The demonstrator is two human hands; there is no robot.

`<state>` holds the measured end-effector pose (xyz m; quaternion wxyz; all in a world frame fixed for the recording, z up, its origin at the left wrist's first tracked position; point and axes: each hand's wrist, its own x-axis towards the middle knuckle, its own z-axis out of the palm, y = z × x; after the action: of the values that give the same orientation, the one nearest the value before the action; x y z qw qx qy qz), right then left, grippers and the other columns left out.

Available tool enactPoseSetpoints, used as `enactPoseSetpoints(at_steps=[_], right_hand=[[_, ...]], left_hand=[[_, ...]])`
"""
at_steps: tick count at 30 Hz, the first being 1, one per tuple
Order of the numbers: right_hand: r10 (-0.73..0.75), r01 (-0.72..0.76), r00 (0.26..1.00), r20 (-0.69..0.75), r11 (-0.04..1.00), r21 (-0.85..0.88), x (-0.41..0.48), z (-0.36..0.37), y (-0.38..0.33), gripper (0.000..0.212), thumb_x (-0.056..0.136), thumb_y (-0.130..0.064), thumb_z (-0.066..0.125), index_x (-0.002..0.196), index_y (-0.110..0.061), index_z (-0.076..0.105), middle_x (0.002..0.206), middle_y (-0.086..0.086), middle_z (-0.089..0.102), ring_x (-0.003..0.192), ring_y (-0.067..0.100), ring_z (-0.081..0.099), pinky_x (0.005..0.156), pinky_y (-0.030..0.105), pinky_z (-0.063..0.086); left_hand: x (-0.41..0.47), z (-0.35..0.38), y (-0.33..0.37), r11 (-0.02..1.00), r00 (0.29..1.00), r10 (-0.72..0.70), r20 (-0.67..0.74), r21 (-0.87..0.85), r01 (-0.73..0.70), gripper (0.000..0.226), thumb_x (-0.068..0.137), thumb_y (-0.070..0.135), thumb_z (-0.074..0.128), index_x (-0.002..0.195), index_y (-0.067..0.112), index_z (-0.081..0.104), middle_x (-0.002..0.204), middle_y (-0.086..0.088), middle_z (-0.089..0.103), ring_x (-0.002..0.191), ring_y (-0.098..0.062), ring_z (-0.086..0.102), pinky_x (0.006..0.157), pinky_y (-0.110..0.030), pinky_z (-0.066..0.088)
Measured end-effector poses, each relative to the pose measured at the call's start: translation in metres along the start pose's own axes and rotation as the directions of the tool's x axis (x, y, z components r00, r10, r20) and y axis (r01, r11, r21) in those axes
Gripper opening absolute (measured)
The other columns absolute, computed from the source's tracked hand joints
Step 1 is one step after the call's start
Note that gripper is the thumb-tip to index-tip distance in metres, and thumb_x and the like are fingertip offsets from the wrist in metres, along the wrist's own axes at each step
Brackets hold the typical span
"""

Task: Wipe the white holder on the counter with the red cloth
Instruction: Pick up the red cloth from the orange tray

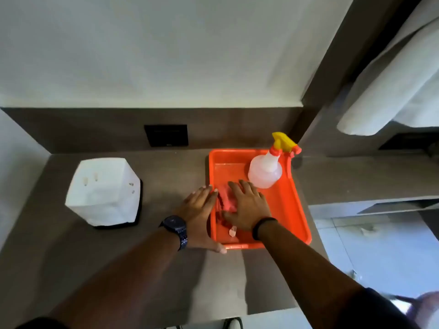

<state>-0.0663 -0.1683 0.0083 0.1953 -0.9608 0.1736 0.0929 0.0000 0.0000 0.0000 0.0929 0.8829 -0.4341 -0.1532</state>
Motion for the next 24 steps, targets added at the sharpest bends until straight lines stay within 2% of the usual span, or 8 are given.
enactPoseSetpoints(at_steps=[3, 6, 13, 17, 19, 21, 22, 24], right_hand=[[-0.037, 0.042, 0.998, 0.058, 0.994, -0.103, 0.011, 0.018, 0.006, 0.091, 0.074, -0.061, 0.063, 0.149, -0.034, 0.019, 0.164, 0.013, 0.025, 0.152, 0.039, 0.018, 0.117, 0.060, 0.027], [-0.023, 0.025, 1.000, 0.019, 0.996, -0.083, 0.013, 0.028, 0.008, 0.090, 0.072, -0.061, 0.062, 0.148, -0.035, 0.022, 0.161, 0.012, 0.028, 0.150, 0.039, 0.019, 0.112, 0.062, 0.032], [0.042, -0.043, 0.993, -0.110, 0.999, -0.012, 0.018, 0.038, 0.008, 0.057, 0.087, -0.044, 0.060, 0.140, -0.034, 0.042, 0.148, 0.009, 0.044, 0.141, 0.037, 0.030, 0.098, 0.059, 0.041], [0.110, -0.071, 0.974, -0.198, 0.978, 0.196, 0.018, 0.032, 0.004, 0.047, 0.090, -0.032, 0.062, 0.135, -0.024, 0.053, 0.140, 0.014, 0.053, 0.133, 0.040, 0.041, 0.099, 0.055, 0.040], [0.223, -0.054, 0.924, -0.310, 0.880, 0.472, 0.019, 0.021, -0.008, 0.048, 0.085, -0.017, 0.066, 0.131, -0.013, 0.057, 0.129, 0.021, 0.059, 0.121, 0.045, 0.050, 0.100, 0.052, 0.041], [0.275, 0.103, 0.840, -0.468, 0.766, 0.635, 0.022, 0.007, -0.038, 0.048, 0.080, -0.010, 0.064, 0.127, -0.009, 0.060, 0.119, 0.020, 0.065, 0.113, 0.042, 0.058, 0.101, 0.054, 0.045], [0.279, 0.197, 0.818, -0.504, 0.687, 0.700, 0.023, 0.002, -0.059, 0.048, 0.078, -0.008, 0.061, 0.125, -0.016, 0.063, 0.116, 0.011, 0.069, 0.109, 0.033, 0.063, 0.097, 0.051, 0.050], [0.234, 0.329, 0.847, -0.476, 0.472, 0.818, 0.028, -0.005, -0.104, 0.052, 0.079, -0.006, 0.055, 0.117, -0.040, 0.065, 0.108, -0.017, 0.074, 0.089, 0.005, 0.069, 0.075, 0.029, 0.057]], left_hand=[[0.008, 0.006, -0.002, 1.000, 0.998, 0.025, 0.055, -0.014, -0.024, 0.152, 0.030, 0.097, 0.051, 0.144, 0.018, -0.013, 0.158, -0.009, -0.011, 0.144, -0.024, -0.007, 0.113, -0.040, 0.000], [0.012, 0.011, -0.005, 0.999, 0.999, 0.042, 0.031, -0.029, -0.041, 0.151, 0.030, 0.096, 0.053, 0.142, 0.021, -0.017, 0.157, -0.006, -0.015, 0.143, -0.020, -0.011, 0.111, -0.037, -0.003], [0.011, 0.010, -0.003, 0.998, 0.997, 0.042, 0.070, -0.038, -0.040, 0.150, 0.036, 0.092, 0.058, 0.141, 0.022, -0.022, 0.157, -0.005, -0.018, 0.143, -0.020, -0.013, 0.114, -0.040, -0.004], [0.004, -0.016, -0.014, 0.998, 0.998, 0.037, 0.046, -0.043, -0.035, 0.147, 0.040, 0.090, 0.059, 0.143, 0.019, -0.017, 0.157, -0.008, -0.016, 0.143, -0.020, -0.015, 0.118, -0.045, 0.000], [-0.001, -0.044, -0.031, 0.999, 0.999, 0.037, -0.032, -0.010, -0.038, 0.142, 0.043, 0.093, 0.053, 0.145, 0.019, -0.012, 0.158, -0.008, -0.010, 0.143, -0.019, -0.013, 0.118, -0.043, -0.001], [-0.010, -0.080, -0.057, 0.999, 0.990, 0.037, -0.138, 0.034, -0.033, 0.140, 0.044, 0.095, 0.048, 0.147, 0.016, -0.003, 0.158, -0.012, 0.001, 0.144, -0.022, -0.004, 0.117, -0.042, 0.002], [-0.017, -0.098, -0.073, 0.999, 0.982, 0.037, -0.183, 0.045, -0.029, 0.139, 0.044, 0.096, 0.047, 0.147, 0.015, 0.000, 0.158, -0.013, 0.006, 0.144, -0.024, 0.000, 0.118, -0.044, 0.006], [-0.032, -0.128, -0.106, 0.998, 0.969, 0.022, -0.247, 0.069, -0.005, 0.139, 0.043, 0.096, 0.047, 0.147, 0.016, 0.003, 0.157, -0.013, 0.011, 0.144, -0.024, 0.005, 0.117, -0.046, 0.011]])
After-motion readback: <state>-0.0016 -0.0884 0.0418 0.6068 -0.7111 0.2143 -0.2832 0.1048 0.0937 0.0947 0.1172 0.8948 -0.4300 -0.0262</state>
